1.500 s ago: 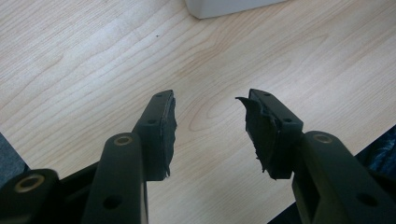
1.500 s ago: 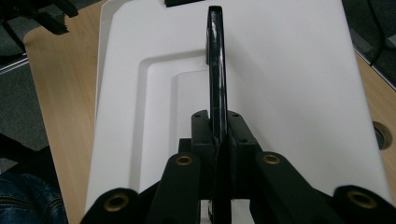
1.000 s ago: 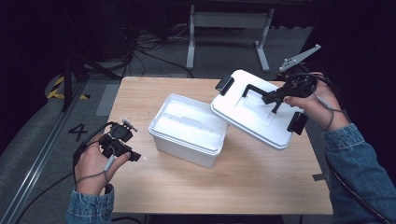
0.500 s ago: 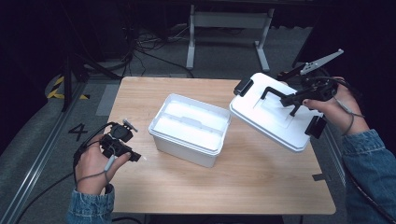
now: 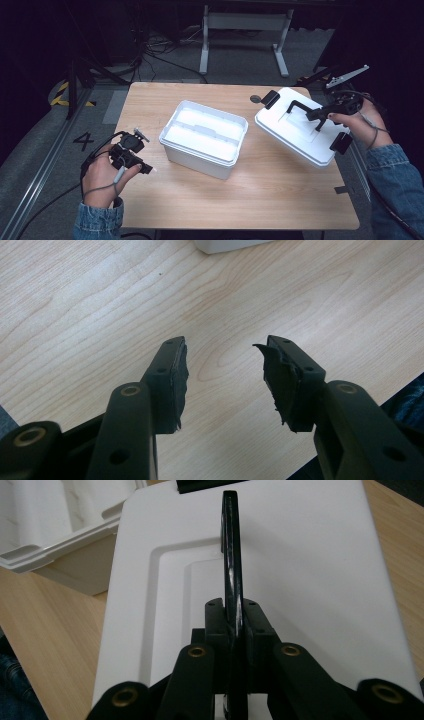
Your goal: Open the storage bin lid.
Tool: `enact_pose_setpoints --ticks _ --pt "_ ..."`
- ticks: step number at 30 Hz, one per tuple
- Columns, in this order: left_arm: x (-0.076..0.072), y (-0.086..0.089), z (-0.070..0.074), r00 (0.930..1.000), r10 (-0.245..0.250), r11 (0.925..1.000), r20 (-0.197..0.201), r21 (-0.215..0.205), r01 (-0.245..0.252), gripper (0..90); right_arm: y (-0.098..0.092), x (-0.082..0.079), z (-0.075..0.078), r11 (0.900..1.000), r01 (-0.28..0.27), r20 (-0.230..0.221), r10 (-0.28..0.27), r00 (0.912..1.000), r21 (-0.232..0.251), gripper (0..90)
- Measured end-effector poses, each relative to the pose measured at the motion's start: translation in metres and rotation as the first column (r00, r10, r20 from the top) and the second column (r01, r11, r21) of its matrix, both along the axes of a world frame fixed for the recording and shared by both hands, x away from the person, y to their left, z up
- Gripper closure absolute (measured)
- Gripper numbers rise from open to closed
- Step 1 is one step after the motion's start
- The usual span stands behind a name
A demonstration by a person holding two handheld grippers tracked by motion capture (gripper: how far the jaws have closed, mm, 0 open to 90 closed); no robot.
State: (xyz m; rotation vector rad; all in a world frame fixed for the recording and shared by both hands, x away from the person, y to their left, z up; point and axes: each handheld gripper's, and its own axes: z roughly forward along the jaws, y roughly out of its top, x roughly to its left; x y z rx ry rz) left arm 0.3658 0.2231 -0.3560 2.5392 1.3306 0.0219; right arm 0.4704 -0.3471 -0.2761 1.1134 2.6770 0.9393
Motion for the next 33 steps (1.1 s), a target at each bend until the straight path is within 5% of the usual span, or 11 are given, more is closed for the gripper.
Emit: enact_pose_setpoints --ticks 21,33 --pt "0.002 0.003 -0.003 1.0 0.001 1.0 0.002 0.002 -0.001 52.2 -0.016 0.026 -0.091 0.99 0.139 -0.095 -0.137 0.9861 0.022 84.4" --pt "0.002 0.004 -0.003 1.0 0.007 1.0 -0.003 -0.003 -0.007 52.1 -0.016 0.031 -0.118 0.986 0.168 -0.118 -0.165 0.9792 0.018 84.4"
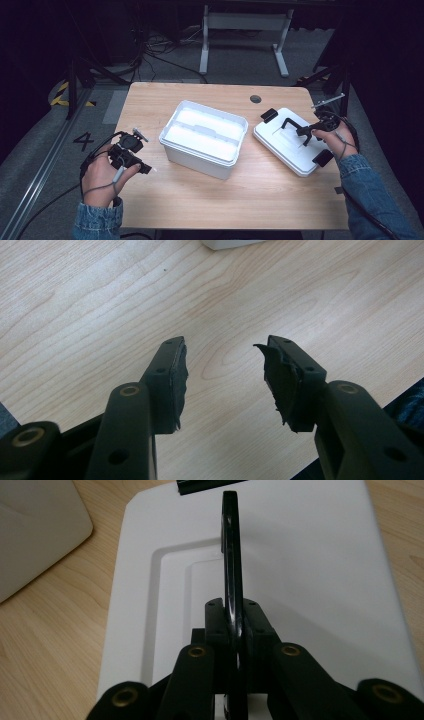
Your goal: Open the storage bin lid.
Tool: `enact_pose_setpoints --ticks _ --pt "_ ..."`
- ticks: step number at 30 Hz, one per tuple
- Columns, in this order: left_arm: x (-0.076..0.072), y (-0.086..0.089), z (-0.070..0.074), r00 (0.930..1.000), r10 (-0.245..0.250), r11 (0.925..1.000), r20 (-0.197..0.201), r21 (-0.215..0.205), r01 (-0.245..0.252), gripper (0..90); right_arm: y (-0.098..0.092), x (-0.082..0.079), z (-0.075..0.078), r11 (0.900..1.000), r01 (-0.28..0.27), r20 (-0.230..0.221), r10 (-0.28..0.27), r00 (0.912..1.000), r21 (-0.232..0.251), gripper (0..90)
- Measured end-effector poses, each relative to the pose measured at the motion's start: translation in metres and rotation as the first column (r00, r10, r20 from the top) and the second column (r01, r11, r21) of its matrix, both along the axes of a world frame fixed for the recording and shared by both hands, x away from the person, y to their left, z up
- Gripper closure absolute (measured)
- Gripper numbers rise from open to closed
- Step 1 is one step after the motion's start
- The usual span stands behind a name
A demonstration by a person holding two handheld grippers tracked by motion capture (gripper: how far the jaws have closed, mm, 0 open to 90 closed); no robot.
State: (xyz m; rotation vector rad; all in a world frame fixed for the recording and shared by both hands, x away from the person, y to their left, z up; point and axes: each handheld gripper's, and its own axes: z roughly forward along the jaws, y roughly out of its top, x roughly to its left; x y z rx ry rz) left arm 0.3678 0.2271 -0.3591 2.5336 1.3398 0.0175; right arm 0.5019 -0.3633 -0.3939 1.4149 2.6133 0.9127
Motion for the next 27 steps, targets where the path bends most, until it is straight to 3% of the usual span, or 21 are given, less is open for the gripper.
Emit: enact_pose_setpoints --ticks 18,27 --pt "0.002 -0.001 -0.001 1.0 -0.003 1.0 -0.009 -0.001 0.003 52.1 -0.002 0.002 -0.022 1.0 0.011 -0.014 -0.011 0.9998 0.028 84.4" --pt "0.003 0.0 -0.003 0.9999 0.006 1.0 -0.012 0.0 -0.006 51.9 -0.005 0.002 -0.027 1.0 0.022 -0.029 -0.021 0.9994 0.016 83.3"
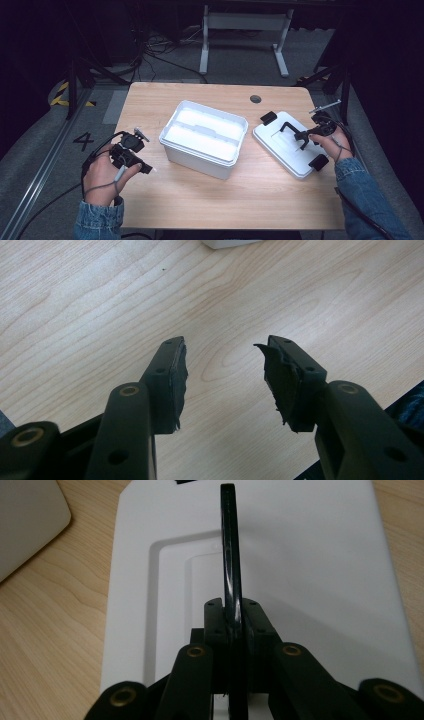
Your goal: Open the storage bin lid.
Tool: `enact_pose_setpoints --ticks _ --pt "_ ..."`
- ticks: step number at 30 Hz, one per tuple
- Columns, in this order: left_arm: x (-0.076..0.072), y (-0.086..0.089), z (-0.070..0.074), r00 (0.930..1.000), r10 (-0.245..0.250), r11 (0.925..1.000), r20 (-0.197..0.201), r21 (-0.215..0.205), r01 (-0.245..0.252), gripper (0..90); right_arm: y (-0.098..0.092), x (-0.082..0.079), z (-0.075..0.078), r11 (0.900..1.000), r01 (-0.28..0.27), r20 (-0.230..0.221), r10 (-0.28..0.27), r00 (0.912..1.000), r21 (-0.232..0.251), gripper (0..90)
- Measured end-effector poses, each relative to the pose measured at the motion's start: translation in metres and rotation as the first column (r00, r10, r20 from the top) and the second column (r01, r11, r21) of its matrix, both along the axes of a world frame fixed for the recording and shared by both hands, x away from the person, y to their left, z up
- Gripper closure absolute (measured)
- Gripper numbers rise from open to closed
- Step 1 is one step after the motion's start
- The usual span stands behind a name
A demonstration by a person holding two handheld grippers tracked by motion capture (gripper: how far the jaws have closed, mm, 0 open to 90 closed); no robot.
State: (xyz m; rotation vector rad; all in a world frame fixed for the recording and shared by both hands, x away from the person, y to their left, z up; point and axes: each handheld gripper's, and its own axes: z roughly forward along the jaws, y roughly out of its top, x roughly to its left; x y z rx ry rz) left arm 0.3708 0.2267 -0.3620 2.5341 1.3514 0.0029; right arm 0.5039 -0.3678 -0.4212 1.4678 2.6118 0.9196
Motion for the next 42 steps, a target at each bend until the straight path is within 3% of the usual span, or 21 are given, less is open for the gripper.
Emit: enact_pose_setpoints --ticks 4,5,9,14,17,28,39,42 --pt "0.0 0.001 0.0 1.0 0.0 1.0 -0.003 0.0 0.0 51.8 -0.002 0.0 0.003 1.0 0.022 0.01 -0.022 0.9997 0.017 77.0" --pt "0.0 0.001 0.0 1.0 0.0 1.0 -0.002 -0.001 0.0 51.7 -0.002 -0.001 0.007 0.999 0.038 0.025 -0.038 0.999 0.011 70.8" --pt "0.0 0.0 0.0 1.0 0.0 1.0 -0.003 0.001 0.0 51.6 -0.002 -0.004 0.014 0.999 0.041 0.048 -0.041 0.998 0.003 64.6" --pt "0.0 0.0 -0.001 1.0 0.001 1.0 -0.003 0.0 -0.001 51.5 0.001 -0.015 0.029 0.999 0.037 0.119 -0.035 0.9922 -0.014 63.7" --pt "0.0 0.0 -0.001 1.0 -0.001 1.0 -0.004 0.003 0.001 51.5 0.003 -0.025 0.04 0.999 0.034 0.161 -0.033 0.9863 0.0 63.1" --pt "0.0 -0.001 0.0 1.0 -0.006 1.0 0.0 0.004 0.006 51.7 0.022 -0.064 0.067 0.997 -0.069 0.221 0.061 0.9735 0.027 61.6" --pt "0.0 -0.001 -0.001 1.0 -0.006 1.0 -0.006 0.002 0.006 51.6 0.045 -0.095 0.064 0.985 -0.17 0.211 0.158 0.9645 0.037 59.5" --pt "0.0 -0.001 -0.001 1.0 -0.002 1.0 -0.004 0.002 0.002 51.6 0.053 -0.102 0.061 0.98 -0.197 0.217 0.185 0.9585 0.035 58.9"
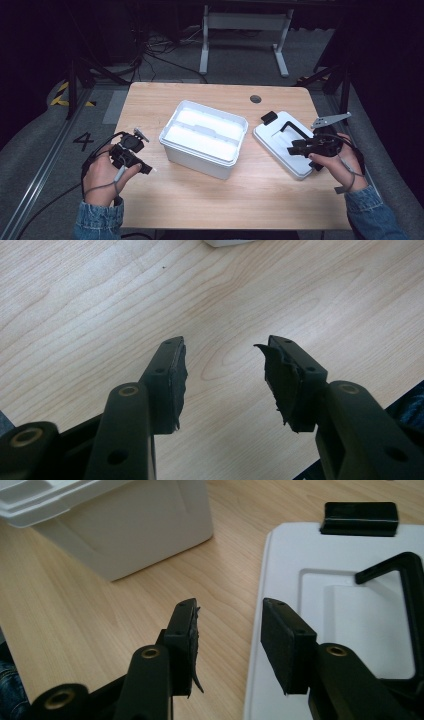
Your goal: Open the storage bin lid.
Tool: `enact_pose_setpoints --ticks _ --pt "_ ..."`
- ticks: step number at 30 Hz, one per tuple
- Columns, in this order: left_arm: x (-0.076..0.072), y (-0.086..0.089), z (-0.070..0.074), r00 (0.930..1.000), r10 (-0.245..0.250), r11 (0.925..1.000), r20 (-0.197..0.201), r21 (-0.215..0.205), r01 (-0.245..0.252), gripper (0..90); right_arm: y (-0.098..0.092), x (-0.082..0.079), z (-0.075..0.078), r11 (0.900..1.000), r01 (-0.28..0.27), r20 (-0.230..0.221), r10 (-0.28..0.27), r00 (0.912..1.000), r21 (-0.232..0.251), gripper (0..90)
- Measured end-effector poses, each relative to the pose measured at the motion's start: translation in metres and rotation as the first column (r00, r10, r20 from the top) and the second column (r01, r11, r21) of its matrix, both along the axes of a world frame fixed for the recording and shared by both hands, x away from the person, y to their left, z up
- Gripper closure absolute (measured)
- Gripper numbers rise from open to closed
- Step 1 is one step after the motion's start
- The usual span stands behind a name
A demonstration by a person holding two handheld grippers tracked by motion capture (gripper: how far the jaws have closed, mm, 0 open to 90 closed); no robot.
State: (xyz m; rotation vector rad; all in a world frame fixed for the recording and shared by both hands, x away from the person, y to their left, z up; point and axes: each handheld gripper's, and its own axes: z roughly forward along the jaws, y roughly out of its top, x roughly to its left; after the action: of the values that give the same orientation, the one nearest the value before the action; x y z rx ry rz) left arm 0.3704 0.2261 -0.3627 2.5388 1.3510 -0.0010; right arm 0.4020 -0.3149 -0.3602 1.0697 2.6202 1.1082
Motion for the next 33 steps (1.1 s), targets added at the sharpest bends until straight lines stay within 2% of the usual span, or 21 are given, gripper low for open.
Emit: enact_pose_setpoints --ticks 5,7,20,24,30,33 --pt "0.0 0.0 0.0 1.0 -0.002 1.0 0.003 -0.003 0.002 51.5 0.01 -0.009 -0.008 0.999 -0.033 -0.01 0.033 0.9994 0.012 58.8" --pt "0.0 0.0 0.0 1.0 -0.002 1.0 0.002 -0.002 0.002 51.5 0.014 -0.011 -0.01 0.999 -0.041 -0.01 0.041 0.9991 0.003 58.8" --pt "0.002 -0.002 -0.001 1.0 -0.008 1.0 0.0 0.001 0.008 51.3 0.035 -0.03 -0.032 0.995 -0.093 0.017 0.092 0.9956 0.025 60.3" --pt "0.002 -0.002 -0.001 1.0 -0.009 1.0 0.001 0.002 0.009 51.3 0.039 -0.032 -0.041 0.996 -0.094 0.036 0.094 0.995 -0.008 62.4" --pt "0.003 -0.002 -0.001 1.0 -0.01 1.0 0.001 0.0 0.01 51.3 0.042 -0.033 -0.052 0.996 -0.085 0.041 0.086 0.9955 -0.007 62.6" --pt "0.003 -0.001 -0.001 0.9999 -0.013 0.9999 -0.003 0.001 0.013 51.3 0.045 -0.037 -0.065 0.997 -0.076 0.039 0.076 0.9964 -0.004 63.0"
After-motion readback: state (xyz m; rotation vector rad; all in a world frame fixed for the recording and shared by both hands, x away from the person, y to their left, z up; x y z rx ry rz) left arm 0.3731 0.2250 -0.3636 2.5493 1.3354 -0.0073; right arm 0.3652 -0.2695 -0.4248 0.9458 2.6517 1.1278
